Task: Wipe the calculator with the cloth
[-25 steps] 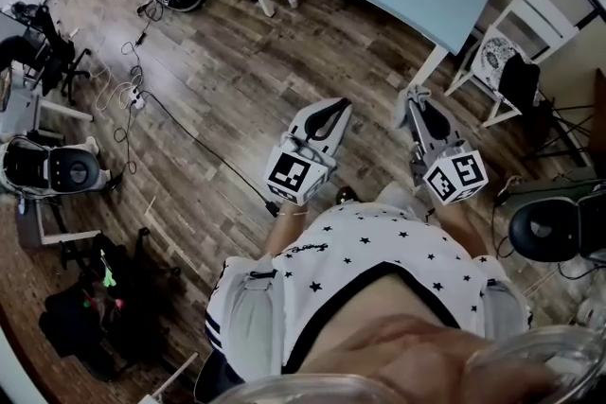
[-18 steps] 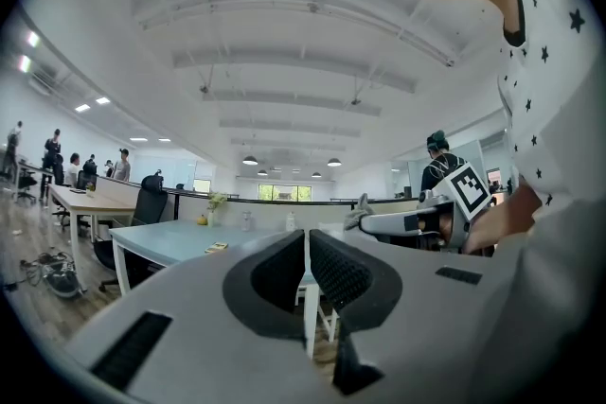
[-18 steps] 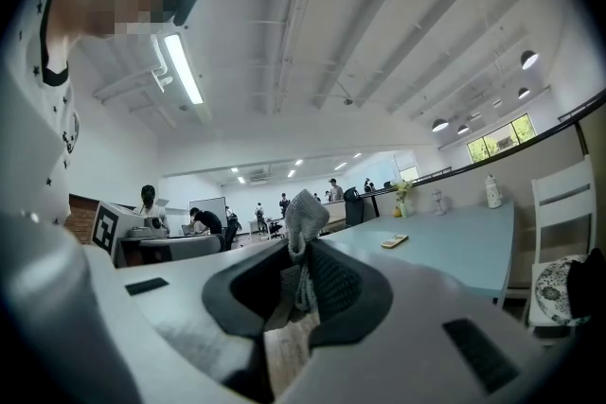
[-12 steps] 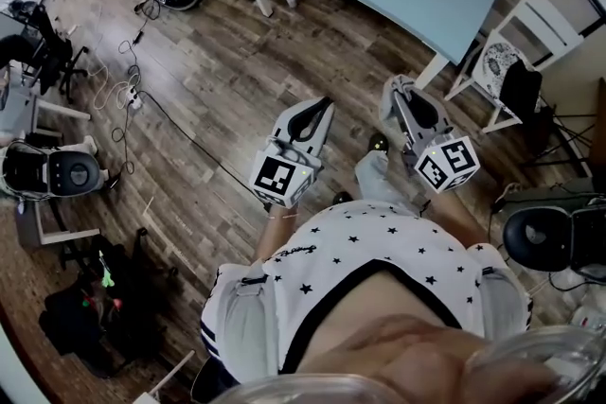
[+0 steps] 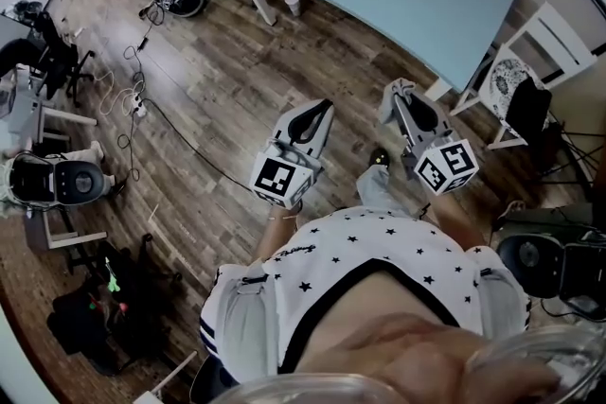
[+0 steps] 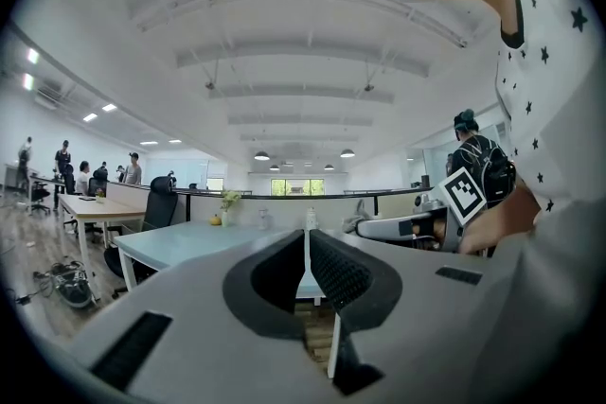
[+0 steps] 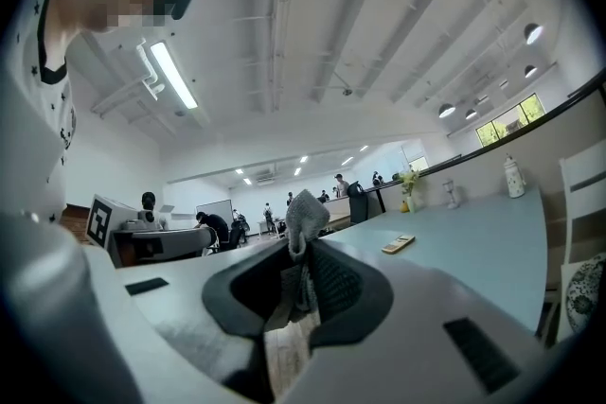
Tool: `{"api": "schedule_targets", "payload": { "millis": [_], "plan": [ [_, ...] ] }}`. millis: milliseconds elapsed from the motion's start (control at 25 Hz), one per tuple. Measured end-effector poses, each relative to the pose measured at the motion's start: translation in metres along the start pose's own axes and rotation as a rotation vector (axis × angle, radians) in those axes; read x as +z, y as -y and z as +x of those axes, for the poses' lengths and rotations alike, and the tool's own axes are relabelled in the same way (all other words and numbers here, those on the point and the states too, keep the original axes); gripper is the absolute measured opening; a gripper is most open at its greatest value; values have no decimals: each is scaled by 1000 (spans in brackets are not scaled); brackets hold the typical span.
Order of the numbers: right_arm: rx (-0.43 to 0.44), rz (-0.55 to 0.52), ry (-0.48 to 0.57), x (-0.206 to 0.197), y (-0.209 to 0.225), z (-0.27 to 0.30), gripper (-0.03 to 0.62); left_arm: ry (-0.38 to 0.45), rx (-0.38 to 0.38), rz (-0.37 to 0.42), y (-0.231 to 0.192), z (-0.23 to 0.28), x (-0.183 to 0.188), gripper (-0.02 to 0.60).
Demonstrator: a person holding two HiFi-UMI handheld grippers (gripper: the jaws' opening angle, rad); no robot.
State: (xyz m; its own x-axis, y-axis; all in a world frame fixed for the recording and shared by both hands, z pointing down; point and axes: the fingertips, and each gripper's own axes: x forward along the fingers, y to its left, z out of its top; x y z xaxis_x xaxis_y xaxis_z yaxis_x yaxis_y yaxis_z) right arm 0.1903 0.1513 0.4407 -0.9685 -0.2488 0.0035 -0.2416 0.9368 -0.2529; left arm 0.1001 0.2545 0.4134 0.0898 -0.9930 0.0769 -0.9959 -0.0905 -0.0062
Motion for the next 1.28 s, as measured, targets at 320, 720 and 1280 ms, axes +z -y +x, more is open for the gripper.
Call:
{"api": "schedule_targets", "payload": {
  "millis": [320, 720, 1280],
  "plan": [
    [-17, 26, 1, 9, 59, 17, 52, -8, -10, 0, -13, 65, 2, 40],
    [-4, 39, 25, 32, 111, 34, 52, -6, -13, 22, -18, 127, 20, 40],
    [-47, 32, 80, 56, 152, 30, 52, 7, -71, 57, -12, 178, 35, 40]
  ]
}}
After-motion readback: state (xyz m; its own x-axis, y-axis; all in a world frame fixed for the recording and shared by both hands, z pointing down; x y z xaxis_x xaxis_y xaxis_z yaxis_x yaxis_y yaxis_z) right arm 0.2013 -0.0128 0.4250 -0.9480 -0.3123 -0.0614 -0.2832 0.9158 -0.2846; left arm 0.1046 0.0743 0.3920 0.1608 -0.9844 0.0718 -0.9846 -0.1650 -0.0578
